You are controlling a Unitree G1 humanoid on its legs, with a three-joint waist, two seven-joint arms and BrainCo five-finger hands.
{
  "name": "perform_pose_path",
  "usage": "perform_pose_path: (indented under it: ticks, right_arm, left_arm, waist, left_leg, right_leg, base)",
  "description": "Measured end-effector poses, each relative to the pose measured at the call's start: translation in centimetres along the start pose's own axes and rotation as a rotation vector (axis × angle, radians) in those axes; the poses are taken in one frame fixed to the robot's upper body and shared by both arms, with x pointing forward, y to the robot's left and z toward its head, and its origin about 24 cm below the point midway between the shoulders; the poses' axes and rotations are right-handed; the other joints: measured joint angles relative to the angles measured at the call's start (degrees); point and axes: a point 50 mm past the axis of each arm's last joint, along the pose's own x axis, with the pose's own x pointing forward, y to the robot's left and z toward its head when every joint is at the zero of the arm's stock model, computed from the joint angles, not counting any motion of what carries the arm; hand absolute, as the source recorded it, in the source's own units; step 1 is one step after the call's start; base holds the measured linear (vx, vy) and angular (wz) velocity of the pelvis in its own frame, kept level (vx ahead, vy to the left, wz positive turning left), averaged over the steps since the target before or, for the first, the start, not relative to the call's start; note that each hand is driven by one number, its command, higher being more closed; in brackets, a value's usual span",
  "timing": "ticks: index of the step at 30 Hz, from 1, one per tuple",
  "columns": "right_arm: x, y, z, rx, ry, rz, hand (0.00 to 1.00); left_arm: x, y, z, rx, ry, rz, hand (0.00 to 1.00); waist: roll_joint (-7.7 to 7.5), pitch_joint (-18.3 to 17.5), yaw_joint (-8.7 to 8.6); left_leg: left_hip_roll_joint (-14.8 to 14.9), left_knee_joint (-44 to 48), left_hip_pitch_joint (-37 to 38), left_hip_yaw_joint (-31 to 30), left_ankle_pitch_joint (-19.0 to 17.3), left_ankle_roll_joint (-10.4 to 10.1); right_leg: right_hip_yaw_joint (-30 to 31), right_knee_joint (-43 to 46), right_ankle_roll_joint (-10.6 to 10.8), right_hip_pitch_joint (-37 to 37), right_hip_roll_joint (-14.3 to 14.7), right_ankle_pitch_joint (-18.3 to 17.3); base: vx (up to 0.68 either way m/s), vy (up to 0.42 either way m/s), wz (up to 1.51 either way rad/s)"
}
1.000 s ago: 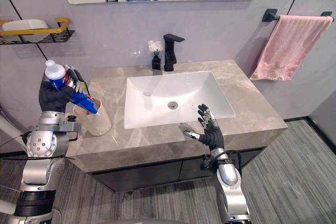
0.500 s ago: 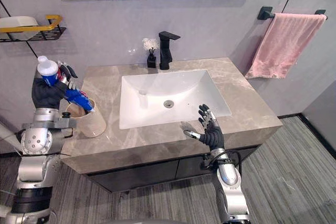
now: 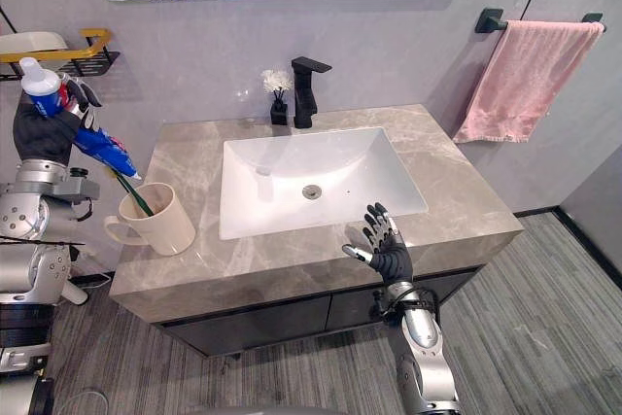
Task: Organize washtable
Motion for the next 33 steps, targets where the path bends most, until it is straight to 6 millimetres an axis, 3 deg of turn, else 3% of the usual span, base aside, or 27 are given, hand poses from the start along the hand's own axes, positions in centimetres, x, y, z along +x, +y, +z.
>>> perform_pose_path:
  ticks: [11,16,33]
  right_arm:
    - [-0.1,-0.1,-0.3,0.019,0.013,-0.003,0.00]
    - [-0.1,-0.1,-0.3,0.018,0.013,0.006,0.00]
    - [-0.1,-0.1,-0.3,0.017,0.012,0.009,0.00]
  left_arm:
    - [-0.2,0.4,-0.7,-0.004,0.034,0.007,1.00]
    - [-1.6,0.8,-2.0,-0.015,0.086,0.023,1.00]
    - [-3.6,0.0,-0.9,-0.072,0.028,0.032,1.00]
  waist:
    - [0.10,0.07,-0.09]
    - [0.28,0.22,-0.21]
    - [0.41,0.71,-1.16]
  left_leg:
    - [0.00,-0.12,0.00,0.18,-0.01,0.00]
    - [0.02,-0.12,0.00,0.42,-0.05,0.03]
    - [-0.02,-0.19,0.00,0.43,-0.09,0.04]
  right_leg:
    - [0.18,-0.24,0.01,-0.05,0.02,0.01]
    - [0.42,-0.38,0.03,-0.10,0.02,0.15]
    - [0.44,-0.72,0.00,0.03,0.00,0.33]
  base:
    - [0.00,0.000,0.00]
    - [0.00,0.000,-0.01]
    - [0.00,0.000,0.00]
